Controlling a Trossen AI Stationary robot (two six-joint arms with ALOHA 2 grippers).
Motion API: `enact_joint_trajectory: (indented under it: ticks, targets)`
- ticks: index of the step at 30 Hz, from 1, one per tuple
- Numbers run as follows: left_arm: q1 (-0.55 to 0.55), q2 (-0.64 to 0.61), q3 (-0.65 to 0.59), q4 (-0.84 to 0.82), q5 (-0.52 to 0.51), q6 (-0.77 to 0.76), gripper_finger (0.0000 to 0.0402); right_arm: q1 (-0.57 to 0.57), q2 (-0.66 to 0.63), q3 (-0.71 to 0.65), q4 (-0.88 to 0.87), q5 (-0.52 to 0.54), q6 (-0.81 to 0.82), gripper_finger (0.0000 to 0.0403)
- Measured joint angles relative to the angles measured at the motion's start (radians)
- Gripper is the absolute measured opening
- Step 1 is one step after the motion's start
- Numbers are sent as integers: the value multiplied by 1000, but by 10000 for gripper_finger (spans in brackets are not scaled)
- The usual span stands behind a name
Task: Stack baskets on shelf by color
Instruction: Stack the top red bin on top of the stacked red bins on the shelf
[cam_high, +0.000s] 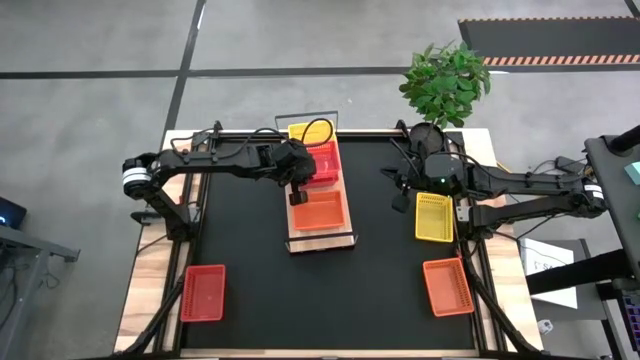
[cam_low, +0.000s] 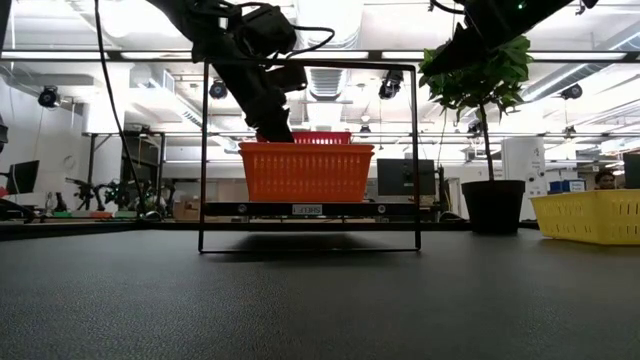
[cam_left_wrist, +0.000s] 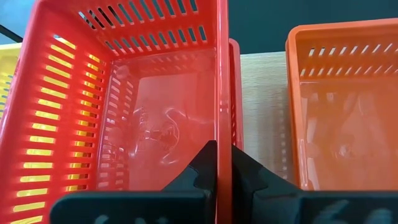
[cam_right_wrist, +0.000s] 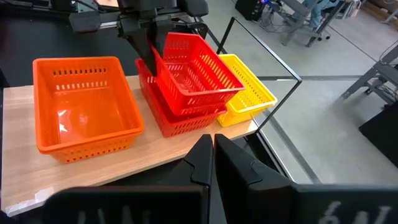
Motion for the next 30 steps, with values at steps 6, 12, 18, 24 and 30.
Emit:
enact_joint_trajectory:
  ticks: [6, 12, 18, 24, 30]
  targets:
    - [0, 0, 0, 0, 0, 0, 0, 0, 0, 0, 0, 0, -2, 9]
    - [0, 0, 0, 0, 13, 0, 0, 0, 0, 0, 0, 0, -1, 9]
    - [1, 0, 0, -1, 19, 0, 1, 0, 0, 0, -1, 0, 8, 9]
    - [1, 0, 0, -1, 23, -1, 39, 0, 0, 0, -1, 0, 7, 9]
    - [0, -2, 0, -3, 24, 22, 91, 0, 0, 0, -1, 0, 6, 9]
